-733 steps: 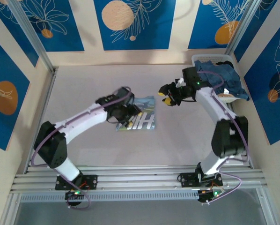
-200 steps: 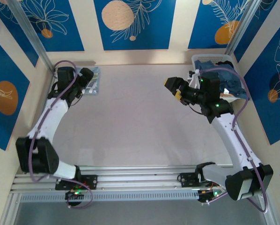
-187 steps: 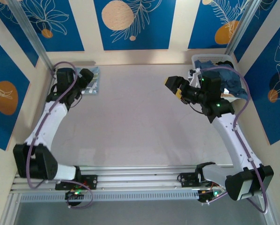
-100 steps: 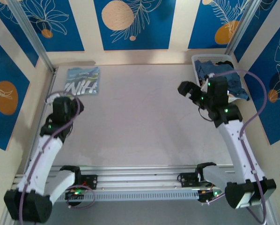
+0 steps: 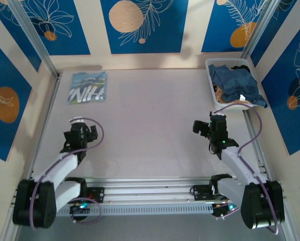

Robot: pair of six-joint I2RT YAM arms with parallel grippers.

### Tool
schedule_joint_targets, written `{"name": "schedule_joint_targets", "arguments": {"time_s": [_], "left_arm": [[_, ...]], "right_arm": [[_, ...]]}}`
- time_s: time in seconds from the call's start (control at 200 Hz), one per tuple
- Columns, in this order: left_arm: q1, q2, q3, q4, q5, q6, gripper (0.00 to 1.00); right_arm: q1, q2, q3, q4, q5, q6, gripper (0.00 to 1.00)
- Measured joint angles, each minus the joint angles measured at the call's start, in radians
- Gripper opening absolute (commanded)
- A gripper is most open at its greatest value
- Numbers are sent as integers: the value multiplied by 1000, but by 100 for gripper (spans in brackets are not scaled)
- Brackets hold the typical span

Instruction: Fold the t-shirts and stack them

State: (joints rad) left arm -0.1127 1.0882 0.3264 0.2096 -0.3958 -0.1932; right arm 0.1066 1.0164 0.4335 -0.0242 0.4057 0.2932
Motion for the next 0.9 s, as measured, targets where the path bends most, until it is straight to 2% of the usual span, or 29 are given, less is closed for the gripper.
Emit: {"name": "schedule_joint_targets", "arguments": {"time_s": [0.18,0.35,0.505,0.695,0.9], "left_arm": [[14,234,65,162,38,40,100],[42,362,162,278,111,97,100],[65,378,142,378,153,118,100],[65,411,-40,667,187,128,100],[64,452,25,647,230,153,100]], "right_arm": [[-41,173,-16,221,-16,-27,99],[-70,294,-15,402,-69,-52,99],[-89,375,-3,535,-136,-95,99],[-98,484,-34,758,-201,-124,99],[-105,494,-71,827,-216,-127,99]]}}
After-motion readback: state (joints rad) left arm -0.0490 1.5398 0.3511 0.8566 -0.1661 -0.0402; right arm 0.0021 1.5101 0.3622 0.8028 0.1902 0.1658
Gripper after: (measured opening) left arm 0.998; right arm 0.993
